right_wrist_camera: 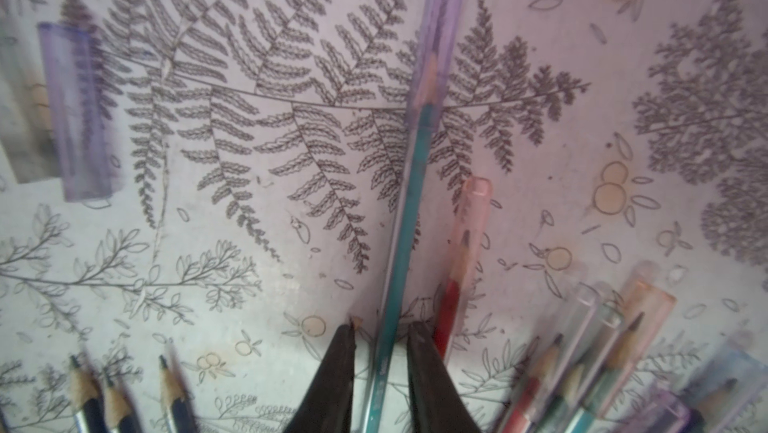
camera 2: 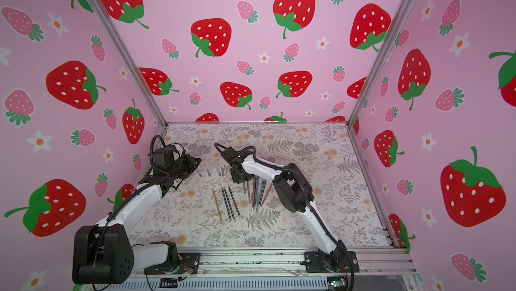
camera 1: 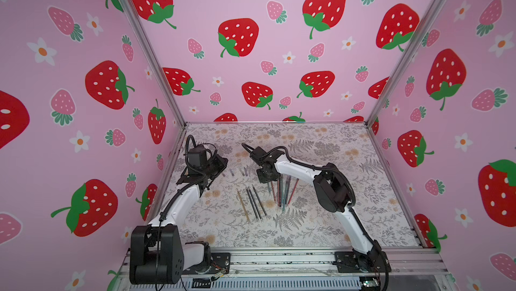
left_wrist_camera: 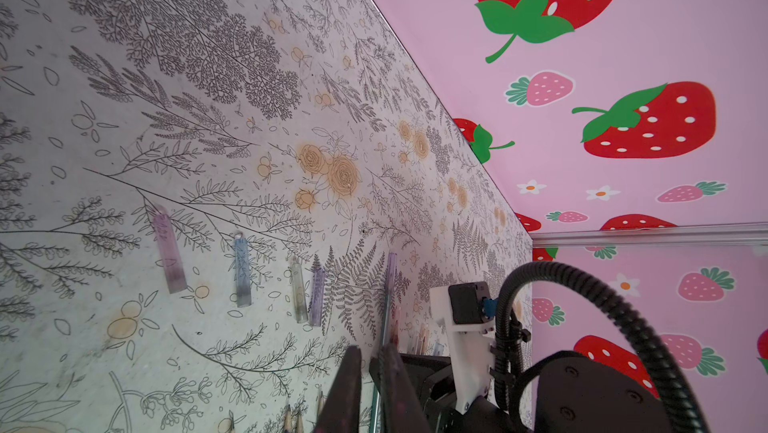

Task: Remove the protective cover of the pencils
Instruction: Pick up the pencil from the center of the board.

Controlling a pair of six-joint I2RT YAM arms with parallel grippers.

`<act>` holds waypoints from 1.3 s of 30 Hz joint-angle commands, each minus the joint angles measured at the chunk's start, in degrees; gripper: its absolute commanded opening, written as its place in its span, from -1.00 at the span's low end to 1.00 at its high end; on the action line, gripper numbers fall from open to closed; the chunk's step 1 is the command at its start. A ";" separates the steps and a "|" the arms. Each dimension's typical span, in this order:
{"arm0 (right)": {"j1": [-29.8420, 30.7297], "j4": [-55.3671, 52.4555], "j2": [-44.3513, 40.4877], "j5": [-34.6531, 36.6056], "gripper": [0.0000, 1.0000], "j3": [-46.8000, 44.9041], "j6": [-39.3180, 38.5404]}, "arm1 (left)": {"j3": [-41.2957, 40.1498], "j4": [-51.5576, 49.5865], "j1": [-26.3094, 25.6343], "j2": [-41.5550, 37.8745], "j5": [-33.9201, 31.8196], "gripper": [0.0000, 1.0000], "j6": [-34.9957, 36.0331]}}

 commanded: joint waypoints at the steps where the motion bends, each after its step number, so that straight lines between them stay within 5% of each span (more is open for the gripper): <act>1: -0.44 -4.00 2.80 0.76 -0.59 0.03 0.96 | -0.87 0.76 0.39 -0.88 0.61 -0.70 -0.55; 23: -0.43 -0.08 -3.52 -0.83 -0.93 -3.58 -0.03 | -1.35 0.67 0.80 -2.20 1.29 -0.70 -0.49; 39: -0.38 5.75 -9.60 -1.10 -1.00 -9.73 -0.80 | -1.30 0.86 1.09 -1.94 1.57 -0.69 -0.64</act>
